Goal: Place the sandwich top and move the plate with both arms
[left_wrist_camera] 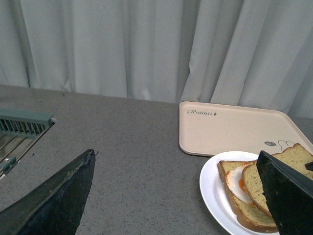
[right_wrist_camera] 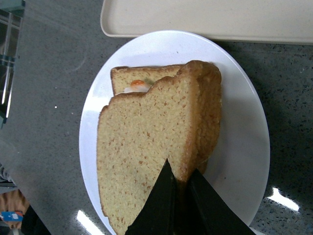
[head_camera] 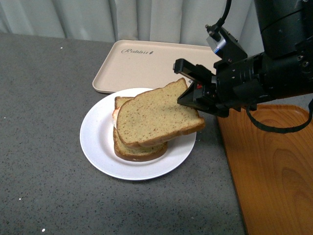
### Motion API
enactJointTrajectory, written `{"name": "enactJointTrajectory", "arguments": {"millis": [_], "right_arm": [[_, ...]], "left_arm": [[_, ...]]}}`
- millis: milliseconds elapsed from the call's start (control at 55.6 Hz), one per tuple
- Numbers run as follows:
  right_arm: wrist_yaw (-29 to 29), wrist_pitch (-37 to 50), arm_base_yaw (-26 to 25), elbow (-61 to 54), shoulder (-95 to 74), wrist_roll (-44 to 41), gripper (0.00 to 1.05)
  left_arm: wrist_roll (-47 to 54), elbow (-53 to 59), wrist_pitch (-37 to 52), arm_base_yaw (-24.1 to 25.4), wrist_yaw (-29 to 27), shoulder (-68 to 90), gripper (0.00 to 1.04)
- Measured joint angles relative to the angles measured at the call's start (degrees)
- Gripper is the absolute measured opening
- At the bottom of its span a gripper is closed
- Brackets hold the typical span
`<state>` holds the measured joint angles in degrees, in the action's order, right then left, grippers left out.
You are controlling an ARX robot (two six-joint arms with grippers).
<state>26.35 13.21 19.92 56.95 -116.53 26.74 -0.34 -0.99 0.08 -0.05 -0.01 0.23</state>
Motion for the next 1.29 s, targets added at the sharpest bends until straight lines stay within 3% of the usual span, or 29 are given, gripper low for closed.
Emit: {"name": "enactJointTrajectory", "arguments": {"millis": [342, 575, 701, 881, 971, 1169, 1295], "right_arm": [[-1.9, 0.3, 0.5, 1.3, -4.1, -1.6, 0.05], [-1.9, 0.8, -1.3, -2.3, -2.1, -3.0, 0.41], [-3.1, 2.0, -5.4, -7.6, 4.3, -4.0, 0.64], [-12.3, 2.6, -15.1, -19.3, 20.9, -10.9, 0.98], [-15.0, 1.4, -19.5, -24.1, 27.7, -14.3, 0.95], [-15.0, -0.3, -30.0, -34.9, 44.7, -18.4, 0.95], [-16.5, 29.1, -30.9, -46.3, 46.3, -23.2, 0.77]], "left_arm": [[0.0, 0.0, 0.0, 0.0, 0.0, 0.0, 0.98], [0.0, 0.0, 0.0, 0.0, 0.0, 0.0, 0.98], [0.0, 0.0, 0.0, 0.0, 0.0, 0.0, 0.98], [0.0, 0.0, 0.0, 0.0, 0.0, 0.0, 0.98], [0.0, 0.0, 0.0, 0.0, 0.0, 0.0, 0.98], [0.0, 0.0, 0.0, 0.0, 0.0, 0.0, 0.98], [0.0, 0.0, 0.0, 0.0, 0.0, -0.1, 0.98]]}}
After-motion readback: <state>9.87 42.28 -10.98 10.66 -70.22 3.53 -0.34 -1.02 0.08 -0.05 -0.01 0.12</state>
